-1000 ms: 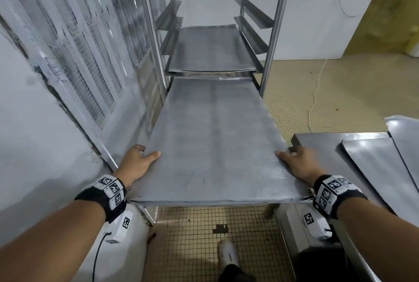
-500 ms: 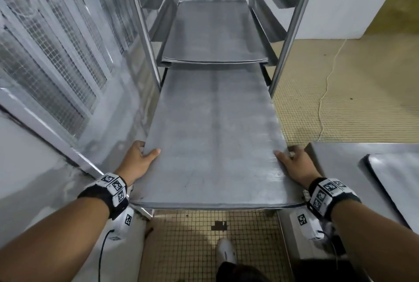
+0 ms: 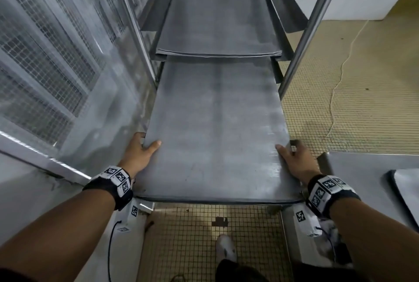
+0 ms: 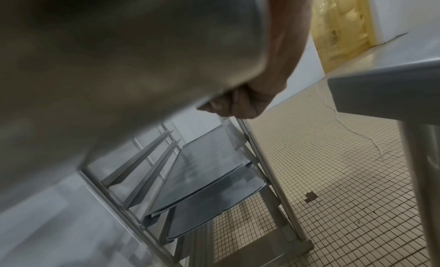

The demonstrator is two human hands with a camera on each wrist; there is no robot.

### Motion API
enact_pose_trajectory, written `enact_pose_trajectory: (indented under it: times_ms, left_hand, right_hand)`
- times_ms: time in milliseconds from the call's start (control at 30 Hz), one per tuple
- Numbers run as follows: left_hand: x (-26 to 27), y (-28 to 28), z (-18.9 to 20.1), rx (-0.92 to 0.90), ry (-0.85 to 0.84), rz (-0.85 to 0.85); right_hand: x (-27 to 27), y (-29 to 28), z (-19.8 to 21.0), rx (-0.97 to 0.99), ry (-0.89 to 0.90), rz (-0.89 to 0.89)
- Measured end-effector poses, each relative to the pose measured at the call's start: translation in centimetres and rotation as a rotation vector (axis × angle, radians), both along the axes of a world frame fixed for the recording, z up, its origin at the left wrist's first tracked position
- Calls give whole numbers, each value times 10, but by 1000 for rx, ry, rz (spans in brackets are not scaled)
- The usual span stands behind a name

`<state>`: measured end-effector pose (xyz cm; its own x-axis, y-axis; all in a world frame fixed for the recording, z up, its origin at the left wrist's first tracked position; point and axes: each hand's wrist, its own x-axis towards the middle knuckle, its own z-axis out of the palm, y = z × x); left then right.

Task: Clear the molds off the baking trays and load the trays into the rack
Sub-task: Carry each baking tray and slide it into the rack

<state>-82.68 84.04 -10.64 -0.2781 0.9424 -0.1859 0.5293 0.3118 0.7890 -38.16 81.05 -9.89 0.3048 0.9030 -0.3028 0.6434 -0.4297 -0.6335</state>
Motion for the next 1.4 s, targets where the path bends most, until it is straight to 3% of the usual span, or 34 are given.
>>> enact_pose_trajectory:
  times_ms: [233, 533, 1000, 1133, 1400]
  left_hand:
    - [-25, 43, -34, -18, -77, -17]
    - [-11, 60, -23, -6, -113, 4]
    - [-2, 9, -4, -88, -87, 68]
    - [-5, -13, -3, -91, -114, -32]
    - [8, -67, 10, -214, 279, -402]
  right_hand:
    - [1, 32, 0, 18, 20, -9]
    - [5, 55, -3, 31, 72, -32]
    - [5, 9, 2, -28, 104, -49]
    - [-6, -15, 8, -20, 105, -11]
    - [-23, -62, 10, -69, -107, 387]
